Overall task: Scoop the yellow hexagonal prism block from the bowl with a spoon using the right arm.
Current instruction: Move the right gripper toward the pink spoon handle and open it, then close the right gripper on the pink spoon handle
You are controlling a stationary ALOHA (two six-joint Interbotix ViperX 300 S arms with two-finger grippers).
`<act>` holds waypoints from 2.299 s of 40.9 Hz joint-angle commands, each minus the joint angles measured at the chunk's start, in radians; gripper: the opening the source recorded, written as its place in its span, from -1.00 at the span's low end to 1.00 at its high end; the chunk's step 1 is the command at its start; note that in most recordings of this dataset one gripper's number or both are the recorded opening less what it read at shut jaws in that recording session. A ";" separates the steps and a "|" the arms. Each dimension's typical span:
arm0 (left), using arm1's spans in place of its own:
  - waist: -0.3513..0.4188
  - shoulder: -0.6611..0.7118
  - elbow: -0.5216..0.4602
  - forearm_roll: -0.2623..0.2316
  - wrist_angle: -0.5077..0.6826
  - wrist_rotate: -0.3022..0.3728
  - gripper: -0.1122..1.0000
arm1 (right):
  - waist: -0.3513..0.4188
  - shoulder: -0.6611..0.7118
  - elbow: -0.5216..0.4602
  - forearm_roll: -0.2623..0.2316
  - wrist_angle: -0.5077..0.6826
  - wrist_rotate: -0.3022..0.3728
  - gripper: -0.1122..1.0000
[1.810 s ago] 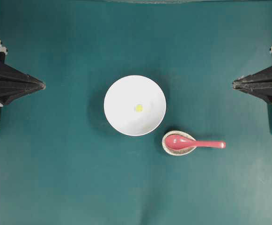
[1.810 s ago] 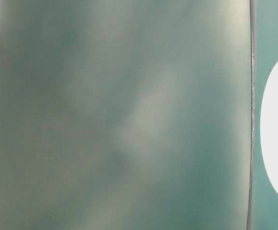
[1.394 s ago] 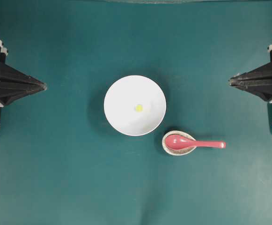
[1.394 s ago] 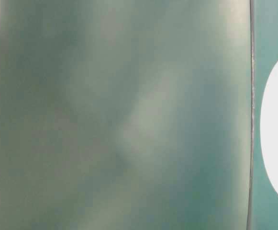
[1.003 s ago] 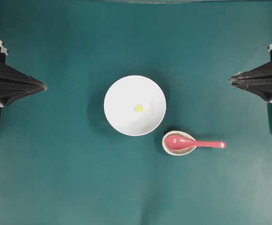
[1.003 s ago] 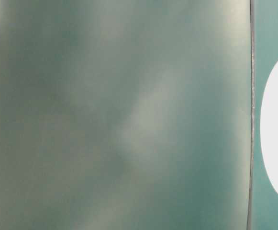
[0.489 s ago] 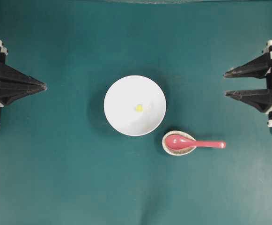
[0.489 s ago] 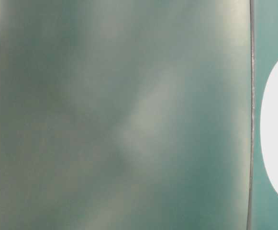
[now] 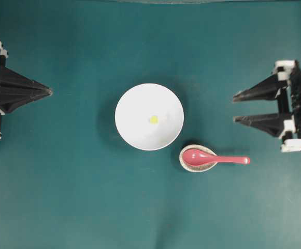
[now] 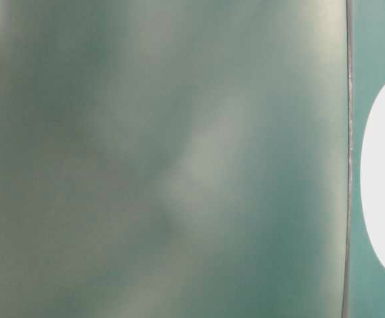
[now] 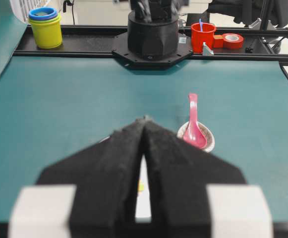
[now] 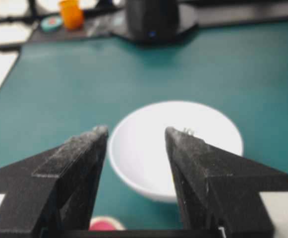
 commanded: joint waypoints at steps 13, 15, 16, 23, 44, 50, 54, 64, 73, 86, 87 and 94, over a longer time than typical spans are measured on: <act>0.003 0.006 -0.026 0.002 -0.009 0.000 -0.81 | 0.091 0.245 0.072 0.049 -0.337 -0.002 0.21; 0.005 0.008 -0.026 0.003 -0.009 0.000 -0.81 | 0.112 0.279 0.086 0.067 -0.380 -0.002 0.21; 0.003 0.008 -0.026 0.003 -0.009 0.000 -0.80 | 0.121 0.293 0.091 0.077 -0.399 -0.002 0.21; 0.005 0.008 -0.025 0.003 -0.009 0.000 -0.81 | 0.244 0.422 0.140 0.199 -0.588 -0.002 0.21; 0.005 0.008 -0.025 0.003 -0.005 -0.002 -0.80 | 0.532 0.842 0.077 0.508 -0.825 -0.002 0.19; 0.003 0.008 -0.025 0.003 -0.005 -0.002 -0.80 | 0.591 0.913 0.060 0.581 -0.851 0.000 0.19; 0.005 0.008 -0.025 0.003 -0.005 -0.002 -0.80 | 0.624 0.930 0.057 0.632 -0.850 0.000 0.18; 0.003 0.006 -0.025 0.002 -0.005 -0.002 -0.80 | 0.647 0.939 0.063 0.687 -0.818 0.000 0.18; 0.003 0.008 -0.025 0.003 -0.005 -0.002 -0.81 | 0.647 0.953 0.063 0.710 -0.767 -0.002 0.18; 0.005 0.008 -0.025 0.003 -0.005 -0.002 -0.80 | 0.647 0.956 0.058 0.713 -0.769 -0.008 0.17; 0.003 0.008 -0.025 0.002 -0.005 -0.002 -0.80 | 0.647 0.957 0.058 0.713 -0.769 -0.009 0.17; 0.005 0.008 -0.026 0.002 -0.005 -0.002 -0.80 | 0.647 0.957 0.058 0.713 -0.778 -0.011 0.17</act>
